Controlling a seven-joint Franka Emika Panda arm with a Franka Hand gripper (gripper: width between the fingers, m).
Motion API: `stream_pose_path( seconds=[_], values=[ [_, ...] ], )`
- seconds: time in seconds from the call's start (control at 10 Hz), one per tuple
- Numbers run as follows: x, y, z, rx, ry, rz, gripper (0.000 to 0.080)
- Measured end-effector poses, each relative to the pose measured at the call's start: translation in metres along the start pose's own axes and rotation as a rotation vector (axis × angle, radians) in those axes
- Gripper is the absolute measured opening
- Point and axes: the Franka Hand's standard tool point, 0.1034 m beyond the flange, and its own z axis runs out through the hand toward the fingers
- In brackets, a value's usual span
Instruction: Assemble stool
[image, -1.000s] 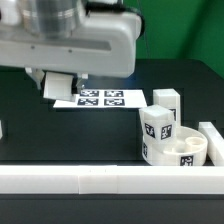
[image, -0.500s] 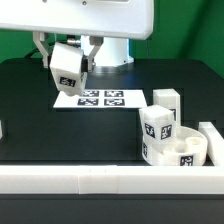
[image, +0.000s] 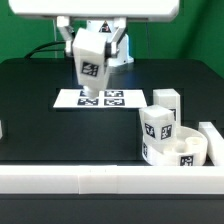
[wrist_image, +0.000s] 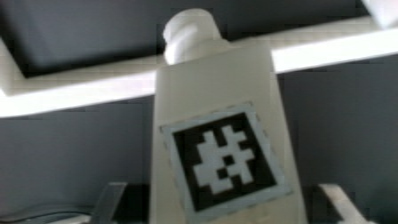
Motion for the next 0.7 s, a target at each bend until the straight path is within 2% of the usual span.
stream_pose_path(
  seconds=[0.1, 0.4, 0.5, 0.6, 0.7],
  values=[
    [0.008, -0.006, -0.006, 0.015, 0.095, 0.006, 0.0327],
    [0.008, -0.004, -0.003, 0.001, 0.302, -0.018, 0.0327],
    [0.004, -0.005, -0.001, 0.003, 0.29, -0.006, 0.0327],
    [0.0, -0.017, -0.008, 0.033, 0.31, 0.049, 0.0327],
    [-0.003, -0.041, -0.012, 0.07, 0.311, 0.07, 0.0327]
  ],
)
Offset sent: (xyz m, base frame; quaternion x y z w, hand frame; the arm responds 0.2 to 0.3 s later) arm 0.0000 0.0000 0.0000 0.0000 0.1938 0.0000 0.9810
